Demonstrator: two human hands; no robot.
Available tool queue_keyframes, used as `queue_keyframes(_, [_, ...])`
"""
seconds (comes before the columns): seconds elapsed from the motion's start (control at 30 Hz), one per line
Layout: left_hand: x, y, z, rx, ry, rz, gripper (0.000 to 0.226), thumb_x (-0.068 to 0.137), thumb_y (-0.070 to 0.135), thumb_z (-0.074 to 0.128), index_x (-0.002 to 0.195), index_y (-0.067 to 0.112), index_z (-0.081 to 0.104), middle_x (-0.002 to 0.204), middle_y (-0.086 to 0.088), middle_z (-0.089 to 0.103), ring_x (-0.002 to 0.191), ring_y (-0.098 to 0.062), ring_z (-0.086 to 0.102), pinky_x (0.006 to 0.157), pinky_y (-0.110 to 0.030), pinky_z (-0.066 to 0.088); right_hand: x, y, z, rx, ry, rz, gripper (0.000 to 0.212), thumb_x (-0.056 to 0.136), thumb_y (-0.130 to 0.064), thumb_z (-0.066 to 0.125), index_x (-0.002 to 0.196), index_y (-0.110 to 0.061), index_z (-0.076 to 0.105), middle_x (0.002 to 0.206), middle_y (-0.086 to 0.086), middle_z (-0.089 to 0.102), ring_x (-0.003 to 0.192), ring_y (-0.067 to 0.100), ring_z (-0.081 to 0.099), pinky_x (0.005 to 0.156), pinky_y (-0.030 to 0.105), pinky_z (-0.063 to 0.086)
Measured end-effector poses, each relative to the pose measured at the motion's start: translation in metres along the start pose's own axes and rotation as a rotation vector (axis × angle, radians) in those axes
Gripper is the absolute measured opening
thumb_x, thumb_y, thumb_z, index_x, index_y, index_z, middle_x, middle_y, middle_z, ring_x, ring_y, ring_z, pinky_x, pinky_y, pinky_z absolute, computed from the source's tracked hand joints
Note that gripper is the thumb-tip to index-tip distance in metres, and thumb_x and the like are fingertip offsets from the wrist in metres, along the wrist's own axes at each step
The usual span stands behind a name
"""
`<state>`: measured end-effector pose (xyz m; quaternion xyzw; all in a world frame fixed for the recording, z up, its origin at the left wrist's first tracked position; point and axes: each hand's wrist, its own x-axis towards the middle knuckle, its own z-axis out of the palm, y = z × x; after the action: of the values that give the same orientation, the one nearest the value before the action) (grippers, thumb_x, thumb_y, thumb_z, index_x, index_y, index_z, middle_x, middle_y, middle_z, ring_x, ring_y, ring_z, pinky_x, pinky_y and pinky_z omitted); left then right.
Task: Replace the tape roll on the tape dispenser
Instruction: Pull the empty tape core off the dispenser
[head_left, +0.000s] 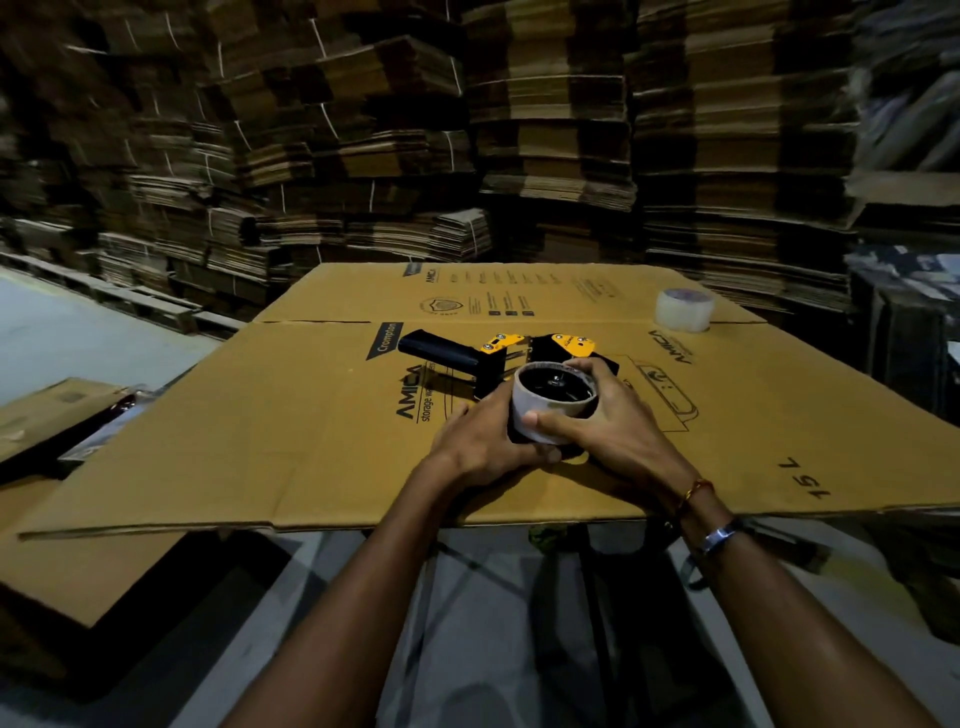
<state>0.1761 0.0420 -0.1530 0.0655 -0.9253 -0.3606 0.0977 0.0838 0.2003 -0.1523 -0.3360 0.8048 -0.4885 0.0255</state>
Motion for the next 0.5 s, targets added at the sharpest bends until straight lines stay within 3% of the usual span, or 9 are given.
queue_keyframes(0.2, [0.010,-0.006,-0.010,-0.165,-0.194,-0.106,0.096,0.069,0.033,0.064,0.153,0.039,0.020,0.149,-0.002,0.046,0.139,-0.026,0.038,0.121,-0.056,0.019,0.006,0.000,0.000,-0.009,-0.021,0.002,0.074,0.072,-0.055,0.084,0.133,-0.038,0.045,0.122,-0.016,0.056,0.115,0.010,0.058,0.085,0.025,0.051])
queue_keyframes(0.33, [0.010,0.003,-0.010,-0.203,-0.197,-0.156,0.091,0.074,0.024,0.059,0.155,0.036,0.019,0.154,-0.005,0.040,0.142,-0.027,0.034,0.122,-0.057,0.015,0.007,0.000,-0.001,-0.024,-0.027,0.010,0.075,0.074,-0.054,0.083,0.135,-0.037,0.043,0.123,-0.014,0.054,0.115,0.012,0.057,0.087,0.027,0.052])
queue_keyframes(0.5, [0.011,0.005,-0.006,-0.100,-0.128,-0.152,0.084,0.081,0.030,0.055,0.155,0.037,0.015,0.155,-0.003,0.040,0.143,-0.026,0.032,0.123,-0.054,0.000,0.008,0.001,0.000,-0.020,-0.040,0.012,0.077,0.075,-0.053,0.082,0.138,-0.035,0.042,0.124,-0.014,0.051,0.116,0.013,0.054,0.089,0.026,0.050])
